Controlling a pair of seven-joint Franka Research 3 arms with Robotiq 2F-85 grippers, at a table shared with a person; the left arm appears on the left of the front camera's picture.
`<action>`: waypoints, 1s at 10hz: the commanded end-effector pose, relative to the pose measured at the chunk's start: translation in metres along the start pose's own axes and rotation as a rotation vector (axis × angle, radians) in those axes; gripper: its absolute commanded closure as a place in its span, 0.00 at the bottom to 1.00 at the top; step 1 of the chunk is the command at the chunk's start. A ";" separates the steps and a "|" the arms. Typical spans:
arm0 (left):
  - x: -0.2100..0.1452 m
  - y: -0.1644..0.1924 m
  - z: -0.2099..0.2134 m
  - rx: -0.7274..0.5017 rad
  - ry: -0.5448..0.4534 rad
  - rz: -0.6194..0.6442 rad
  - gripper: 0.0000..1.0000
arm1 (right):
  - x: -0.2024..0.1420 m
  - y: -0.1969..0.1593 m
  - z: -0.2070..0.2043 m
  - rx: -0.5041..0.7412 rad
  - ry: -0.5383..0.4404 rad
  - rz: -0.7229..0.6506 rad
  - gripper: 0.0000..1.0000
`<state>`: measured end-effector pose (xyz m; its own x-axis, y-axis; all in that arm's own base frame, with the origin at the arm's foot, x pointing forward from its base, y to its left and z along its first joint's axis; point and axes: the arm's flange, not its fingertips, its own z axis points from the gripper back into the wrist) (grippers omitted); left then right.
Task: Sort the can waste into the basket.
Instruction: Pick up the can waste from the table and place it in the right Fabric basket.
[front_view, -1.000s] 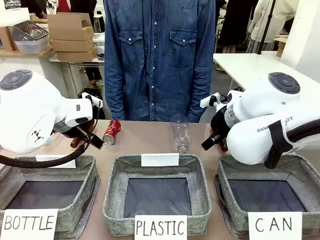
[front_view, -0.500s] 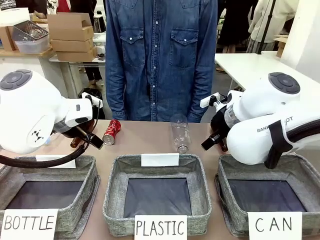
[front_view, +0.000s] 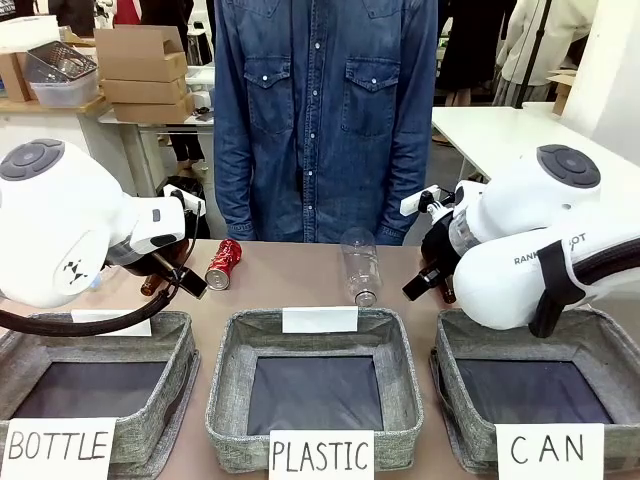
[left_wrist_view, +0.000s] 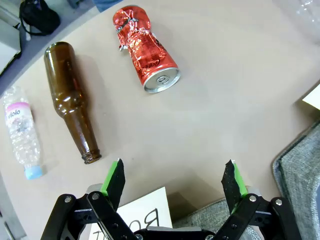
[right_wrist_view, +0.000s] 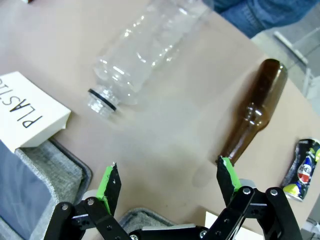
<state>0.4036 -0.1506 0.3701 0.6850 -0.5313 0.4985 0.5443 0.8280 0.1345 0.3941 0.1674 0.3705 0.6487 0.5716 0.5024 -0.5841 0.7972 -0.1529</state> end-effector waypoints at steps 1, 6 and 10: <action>0.000 0.000 0.000 0.000 0.000 -0.001 0.00 | 0.000 0.000 0.000 0.000 0.000 0.000 0.00; -0.025 -0.036 0.205 0.064 -0.039 -0.020 0.00 | -0.059 -0.030 0.198 0.095 -0.094 0.011 0.00; 0.007 -0.030 0.219 0.088 -0.053 -0.021 0.00 | -0.020 -0.053 0.235 0.054 -0.151 -0.014 0.00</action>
<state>0.3050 -0.1437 0.5356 0.6713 -0.5473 0.4998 0.5195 0.8284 0.2093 0.2946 0.0660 0.5695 0.5828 0.5216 0.6231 -0.6013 0.7926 -0.1010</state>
